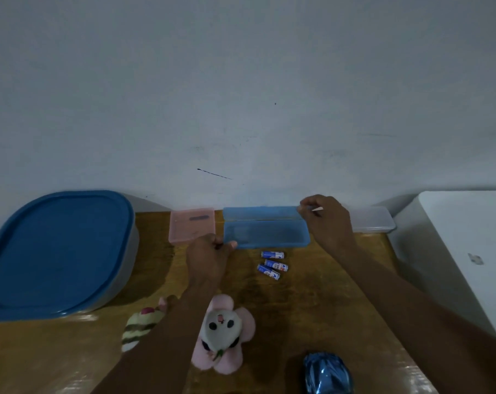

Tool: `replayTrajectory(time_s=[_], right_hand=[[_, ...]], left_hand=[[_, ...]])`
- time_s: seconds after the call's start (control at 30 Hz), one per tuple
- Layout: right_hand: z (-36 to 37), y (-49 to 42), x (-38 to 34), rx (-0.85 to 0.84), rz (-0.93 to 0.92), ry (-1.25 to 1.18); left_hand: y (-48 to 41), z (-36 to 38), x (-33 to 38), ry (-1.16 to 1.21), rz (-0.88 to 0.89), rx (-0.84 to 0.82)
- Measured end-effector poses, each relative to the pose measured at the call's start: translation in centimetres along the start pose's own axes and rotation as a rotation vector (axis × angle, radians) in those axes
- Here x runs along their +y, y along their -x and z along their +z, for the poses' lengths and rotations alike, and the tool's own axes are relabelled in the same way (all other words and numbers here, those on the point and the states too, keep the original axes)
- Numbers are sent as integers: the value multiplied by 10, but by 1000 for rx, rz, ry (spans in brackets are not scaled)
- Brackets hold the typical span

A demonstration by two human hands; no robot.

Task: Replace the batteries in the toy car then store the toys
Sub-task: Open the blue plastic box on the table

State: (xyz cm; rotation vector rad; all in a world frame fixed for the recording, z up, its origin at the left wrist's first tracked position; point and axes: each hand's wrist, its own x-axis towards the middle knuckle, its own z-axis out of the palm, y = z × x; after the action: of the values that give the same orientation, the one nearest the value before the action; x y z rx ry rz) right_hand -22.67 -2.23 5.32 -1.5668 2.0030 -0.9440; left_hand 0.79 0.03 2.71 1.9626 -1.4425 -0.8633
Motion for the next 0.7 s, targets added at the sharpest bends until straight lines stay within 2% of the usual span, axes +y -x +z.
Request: replayTrajectory(time_s=[0.1,0.27,0.43,0.57,0.7], right_hand=[[-3,16,15,-43,-121,135],[-1,42,29,-100,-195,182],[1,39,30,-118,-354,387],[3,34,30,-148,-426,414],[6,30,29,-173,-389,420]], left_hand=[[1,-1,0,24,18,-41],[2,-3,2,93,-23,-123],[-3,1,6,30,-62,-65],[-2,4,10,30,-74,-23],[-4,9,12,11,-84,17]])
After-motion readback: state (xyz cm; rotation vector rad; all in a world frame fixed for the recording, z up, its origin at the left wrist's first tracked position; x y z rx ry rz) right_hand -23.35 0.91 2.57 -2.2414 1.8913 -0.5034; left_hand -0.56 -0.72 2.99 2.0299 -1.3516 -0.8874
